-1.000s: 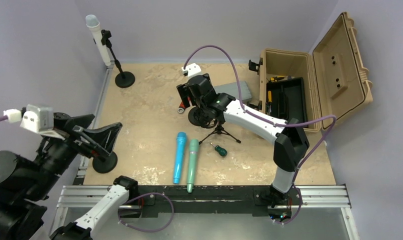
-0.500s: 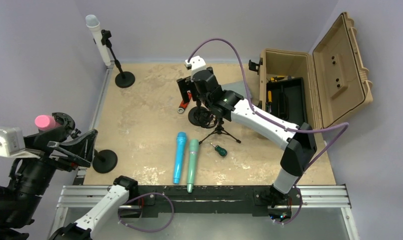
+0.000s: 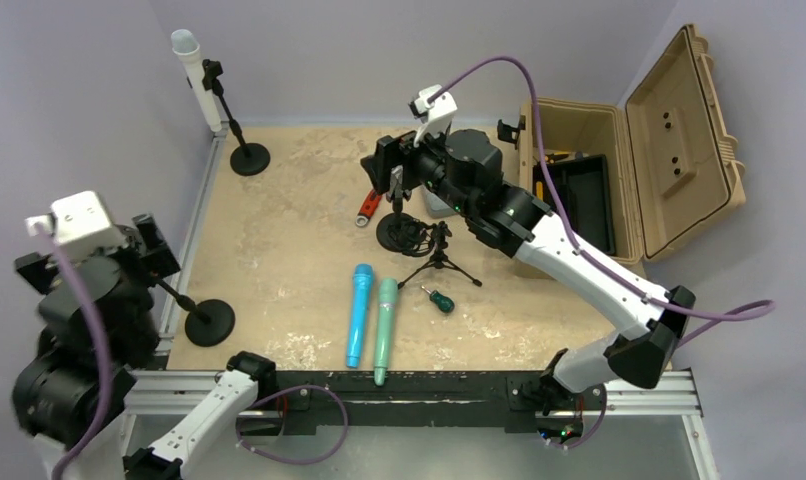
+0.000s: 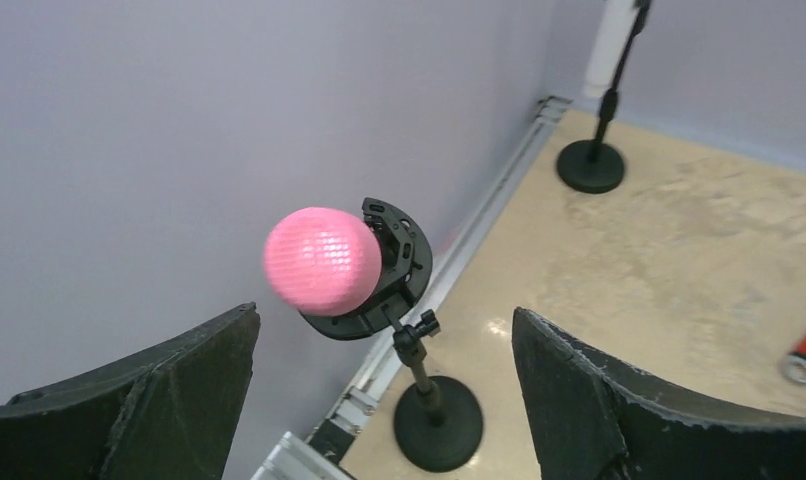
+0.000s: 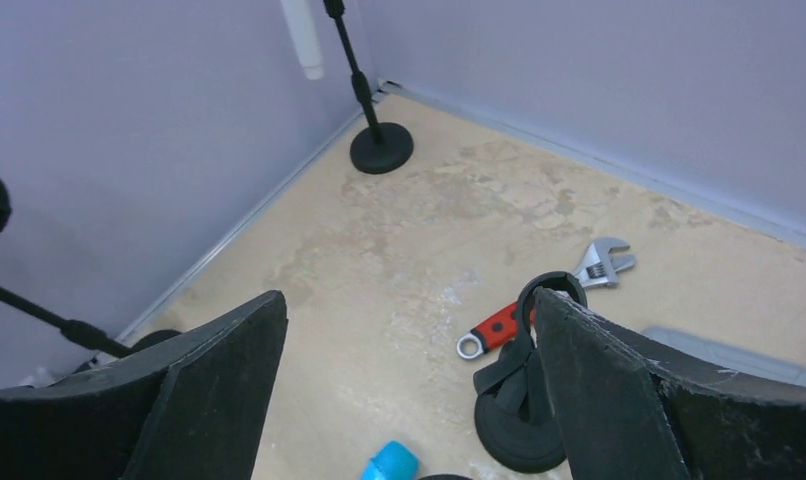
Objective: Remove the microphone from the stand
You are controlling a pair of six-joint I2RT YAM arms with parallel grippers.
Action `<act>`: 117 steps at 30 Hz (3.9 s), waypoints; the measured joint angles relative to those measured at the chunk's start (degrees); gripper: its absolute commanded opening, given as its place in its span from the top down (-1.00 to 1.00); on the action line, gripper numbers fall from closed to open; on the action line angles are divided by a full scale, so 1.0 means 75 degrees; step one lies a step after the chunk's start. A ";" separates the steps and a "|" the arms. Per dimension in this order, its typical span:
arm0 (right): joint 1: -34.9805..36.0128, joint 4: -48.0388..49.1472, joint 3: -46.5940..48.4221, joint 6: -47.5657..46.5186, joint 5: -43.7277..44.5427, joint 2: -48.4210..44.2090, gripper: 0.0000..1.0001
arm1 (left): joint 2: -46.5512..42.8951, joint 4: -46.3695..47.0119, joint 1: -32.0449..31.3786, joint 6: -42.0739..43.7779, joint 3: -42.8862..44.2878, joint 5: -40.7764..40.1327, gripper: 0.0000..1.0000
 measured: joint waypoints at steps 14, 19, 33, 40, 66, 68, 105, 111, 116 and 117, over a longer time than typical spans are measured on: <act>0.0003 0.0213 -0.1603 0.0370 -0.0490 -0.1259 -0.82 | -0.0207 0.3780 0.0481 0.2022 -0.2821 -0.2363 -1.00; 0.0003 0.0213 -0.1804 0.0425 -0.0527 -0.1641 -0.83 | -0.0137 0.3990 0.1256 0.1886 -0.3191 -0.2302 -0.54; 0.0003 0.0154 -0.2279 0.0662 -0.0525 -0.2165 -0.83 | -0.0268 0.4500 0.1705 0.1376 -0.3535 -0.2168 0.83; 0.0003 0.0152 -0.2361 0.0766 -0.0542 -0.2171 -0.83 | -0.0256 0.4488 0.1714 0.1626 -0.2818 -0.1894 1.00; 0.0003 0.0149 -0.2608 0.1035 -0.0498 -0.3045 -0.83 | 0.0210 0.3101 0.1760 -0.1530 -0.1821 0.7402 1.00; 0.0003 0.0146 -0.2620 0.1061 -0.0460 -0.3340 -0.83 | 0.0653 0.2894 0.1760 -0.1606 -0.1932 0.7764 1.00; 0.0003 0.0038 -0.3879 0.1390 -0.0230 -0.4246 -0.83 | 0.7184 0.2530 0.0125 -0.1664 -0.4756 0.7624 0.79; 0.0003 0.0038 -0.4054 0.1454 -0.0119 -0.4503 -0.82 | 0.7312 0.2576 0.0090 -0.1915 -0.4750 0.7478 -0.07; 0.0003 0.0041 -0.4077 0.1463 -0.0119 -0.4508 -0.82 | 0.7120 0.2384 0.0087 -0.1988 -0.4666 0.7248 -0.50; 0.0003 0.0041 -0.4077 0.1460 -0.0122 -0.4505 -0.83 | 0.6994 0.2291 0.0087 -0.1985 -0.4616 0.7195 -0.53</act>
